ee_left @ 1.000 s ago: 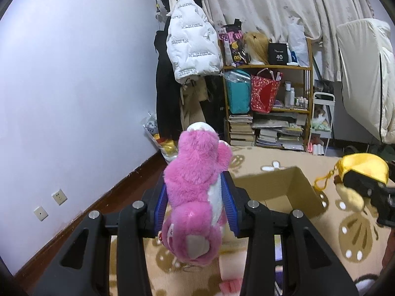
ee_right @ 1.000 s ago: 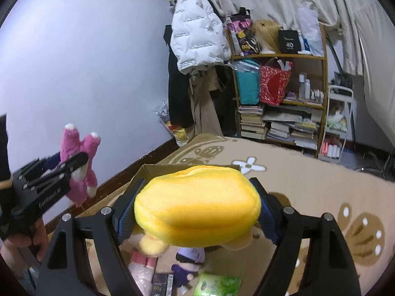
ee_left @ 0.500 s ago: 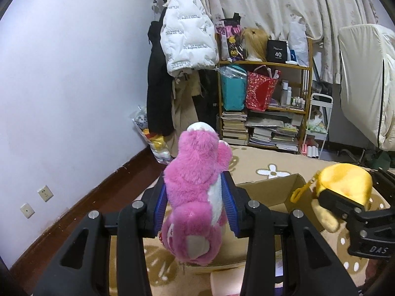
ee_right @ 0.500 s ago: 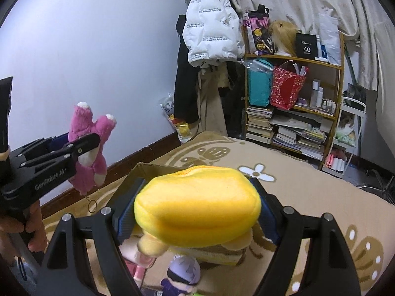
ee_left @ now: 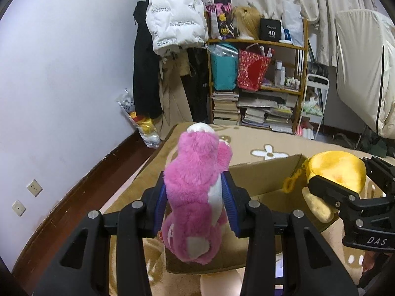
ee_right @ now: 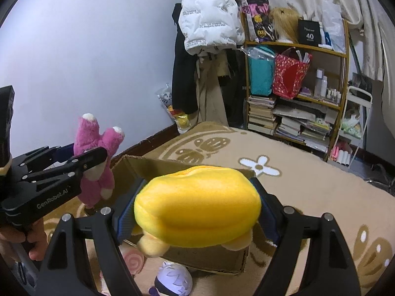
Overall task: Organize soft objects
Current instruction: 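Lift and carry both plushes over the cardboard box rim, then lower both plushes into the box and open both tools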
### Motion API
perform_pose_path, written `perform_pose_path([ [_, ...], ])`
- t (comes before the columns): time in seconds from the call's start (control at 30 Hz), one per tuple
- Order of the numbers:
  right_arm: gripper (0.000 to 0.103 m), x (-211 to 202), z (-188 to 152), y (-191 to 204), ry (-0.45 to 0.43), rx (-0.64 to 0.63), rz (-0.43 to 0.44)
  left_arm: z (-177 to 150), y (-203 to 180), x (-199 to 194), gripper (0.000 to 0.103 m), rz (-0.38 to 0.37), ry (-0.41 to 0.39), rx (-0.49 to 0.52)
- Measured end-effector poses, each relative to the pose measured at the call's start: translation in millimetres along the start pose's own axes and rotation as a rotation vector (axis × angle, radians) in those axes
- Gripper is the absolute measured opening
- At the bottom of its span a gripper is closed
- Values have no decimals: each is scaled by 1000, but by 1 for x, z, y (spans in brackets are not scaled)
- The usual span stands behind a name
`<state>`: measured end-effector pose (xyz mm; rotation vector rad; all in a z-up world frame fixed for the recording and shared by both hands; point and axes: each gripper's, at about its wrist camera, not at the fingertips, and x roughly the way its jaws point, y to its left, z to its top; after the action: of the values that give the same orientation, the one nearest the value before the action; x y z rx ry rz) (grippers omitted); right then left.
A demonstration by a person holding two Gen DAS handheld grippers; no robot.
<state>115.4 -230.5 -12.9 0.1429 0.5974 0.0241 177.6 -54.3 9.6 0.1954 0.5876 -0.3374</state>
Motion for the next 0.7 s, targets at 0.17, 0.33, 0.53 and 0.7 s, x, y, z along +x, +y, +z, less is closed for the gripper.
perform_pose_path([
  [0.17,86,12,-7,-11,24,39,15,-7,-6,15,40,-33,46,-2],
  [0.33,87,20,-13,-12,41,41,29,-17,-12,27,40,-14,106,15],
  [0.53,87,24,-18,-9,58,26,33,-24,-21,34,41,-9,147,53],
  [0.7,88,25,-21,-8,68,22,34,-29,-20,40,41,-11,182,45],
])
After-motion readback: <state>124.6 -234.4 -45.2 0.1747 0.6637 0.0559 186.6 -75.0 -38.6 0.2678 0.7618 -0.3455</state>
